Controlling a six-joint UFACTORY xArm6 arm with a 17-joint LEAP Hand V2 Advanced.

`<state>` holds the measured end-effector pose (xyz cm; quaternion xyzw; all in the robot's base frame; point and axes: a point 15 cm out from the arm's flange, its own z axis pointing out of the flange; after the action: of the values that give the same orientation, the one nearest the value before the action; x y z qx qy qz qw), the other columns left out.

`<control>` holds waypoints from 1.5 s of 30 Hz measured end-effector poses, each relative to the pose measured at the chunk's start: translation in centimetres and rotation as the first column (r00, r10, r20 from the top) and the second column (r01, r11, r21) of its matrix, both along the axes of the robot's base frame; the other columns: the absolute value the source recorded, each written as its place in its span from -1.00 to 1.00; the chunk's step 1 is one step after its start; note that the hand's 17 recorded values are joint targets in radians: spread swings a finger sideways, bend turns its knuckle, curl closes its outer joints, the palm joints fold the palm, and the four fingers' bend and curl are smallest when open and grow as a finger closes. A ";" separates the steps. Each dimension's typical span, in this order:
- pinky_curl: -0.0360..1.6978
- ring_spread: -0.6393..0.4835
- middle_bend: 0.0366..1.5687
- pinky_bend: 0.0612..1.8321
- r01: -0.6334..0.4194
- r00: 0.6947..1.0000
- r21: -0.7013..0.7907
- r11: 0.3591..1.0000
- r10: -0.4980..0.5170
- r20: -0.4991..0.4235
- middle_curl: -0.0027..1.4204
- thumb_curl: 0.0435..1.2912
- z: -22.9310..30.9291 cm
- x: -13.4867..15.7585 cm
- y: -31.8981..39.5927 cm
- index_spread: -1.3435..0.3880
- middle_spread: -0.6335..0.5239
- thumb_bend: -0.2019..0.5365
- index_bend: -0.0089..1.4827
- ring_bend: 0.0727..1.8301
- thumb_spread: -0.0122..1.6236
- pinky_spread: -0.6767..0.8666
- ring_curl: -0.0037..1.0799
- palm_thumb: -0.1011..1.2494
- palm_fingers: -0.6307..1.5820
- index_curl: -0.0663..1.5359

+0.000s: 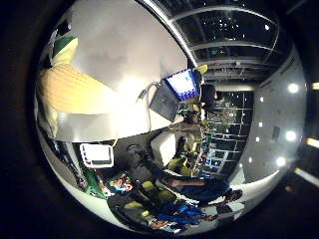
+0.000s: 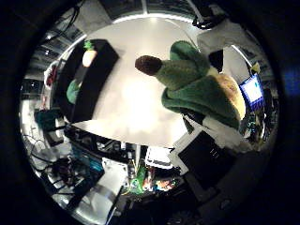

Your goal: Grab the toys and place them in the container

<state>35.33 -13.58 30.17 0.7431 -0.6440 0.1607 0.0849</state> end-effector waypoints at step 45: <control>-0.60 0.57 -0.78 -0.11 -0.482 0.873 0.259 0.837 0.436 0.219 -0.55 -0.42 3.9 10.4 42.4 0.01 0.45 -0.52 -0.79 -0.45 0.19 0.52 -0.53 0.27 -0.47 -0.70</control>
<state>45.75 28.78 34.06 0.8656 -0.4680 0.1306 -0.1211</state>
